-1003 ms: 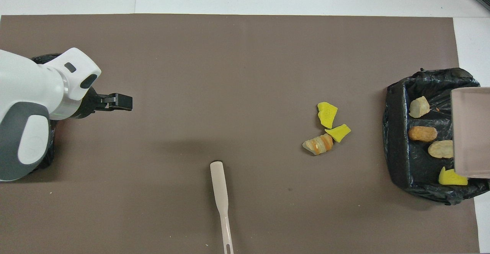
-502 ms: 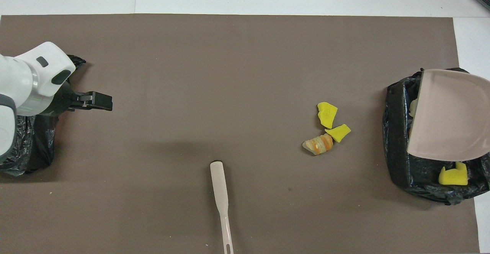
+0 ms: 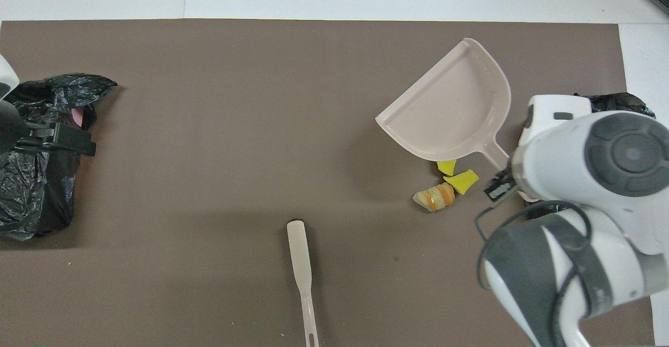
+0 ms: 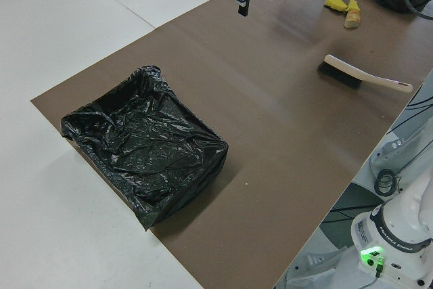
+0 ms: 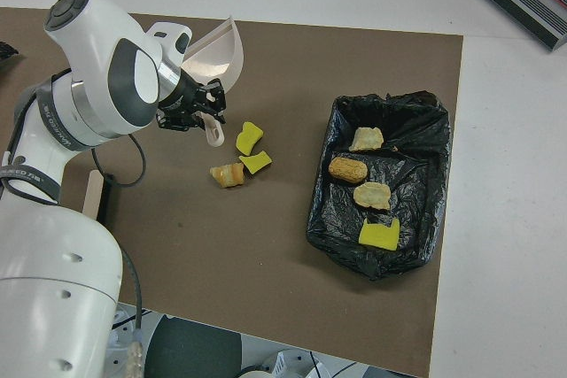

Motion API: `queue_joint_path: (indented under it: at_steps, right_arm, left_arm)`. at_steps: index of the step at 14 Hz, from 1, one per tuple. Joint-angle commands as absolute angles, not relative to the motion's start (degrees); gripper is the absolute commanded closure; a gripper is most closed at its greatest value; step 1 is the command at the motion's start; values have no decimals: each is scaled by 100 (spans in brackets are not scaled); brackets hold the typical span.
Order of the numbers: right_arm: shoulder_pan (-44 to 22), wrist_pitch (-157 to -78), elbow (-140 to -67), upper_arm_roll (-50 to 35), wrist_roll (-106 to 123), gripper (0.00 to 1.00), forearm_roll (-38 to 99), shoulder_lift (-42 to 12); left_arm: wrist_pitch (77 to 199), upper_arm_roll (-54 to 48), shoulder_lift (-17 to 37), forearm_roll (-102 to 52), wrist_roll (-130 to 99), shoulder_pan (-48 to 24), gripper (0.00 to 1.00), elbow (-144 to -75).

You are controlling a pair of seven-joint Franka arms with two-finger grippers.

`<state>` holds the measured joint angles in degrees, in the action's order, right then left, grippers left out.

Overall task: Sweep and dump trash in bin
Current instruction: 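Return the dustpan to the mat center with the right gripper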

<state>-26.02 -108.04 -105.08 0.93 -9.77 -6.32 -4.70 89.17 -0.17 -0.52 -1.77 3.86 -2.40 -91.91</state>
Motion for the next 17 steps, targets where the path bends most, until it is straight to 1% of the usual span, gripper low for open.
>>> queue_joint_path:
  at_steps: [1,2,4,7,10,12,14,15,16,17]
  right_arm:
    - [-2846,-11116,-9627,114,-2087,100,181,-1438]
    - [-2969,-11240,-9293,114,-2483,100,272,-1816]
    - [-3312,-11233,-8223,114,-3248,100,316,-2703]
    - [-3568,-11364,-7140,-25,-3971,100,500,-3662]
    - [-3638,-11556,-7163,-53,-4025,100,536,-3866]
    - [-3779,-11951,-7443,-44,-4043,100,536,-3981]
    - [-3779,-12006,-7453,-44,-4043,100,580,-4017]
    - [-3797,-11980,-7453,-44,-4052,79,545,-3982]
    - [-3814,-11945,-7497,-44,-4043,8,536,-3938]
    - [-3797,-11875,-7662,-44,-4017,0,519,-3685]
  left_arm:
    - [8780,-62,9,-88,562,-167,0,-9008]
    - [8789,-62,-17,-97,562,-167,0,-9044]
    - [8815,-62,-53,-88,580,-167,0,-9140]
    - [8798,-62,-114,-88,519,-167,0,-9202]
    - [8815,-62,-123,-88,510,-237,0,-9150]
    - [8815,-62,-141,-88,484,-237,0,-9132]
    - [8911,-70,-176,-88,536,-194,0,-9158]
    - [8903,-70,-176,-88,588,-185,0,-9158]
    - [8903,-70,-176,-79,580,-211,0,-9150]
    - [8886,-70,-176,-70,580,-228,0,-9149]
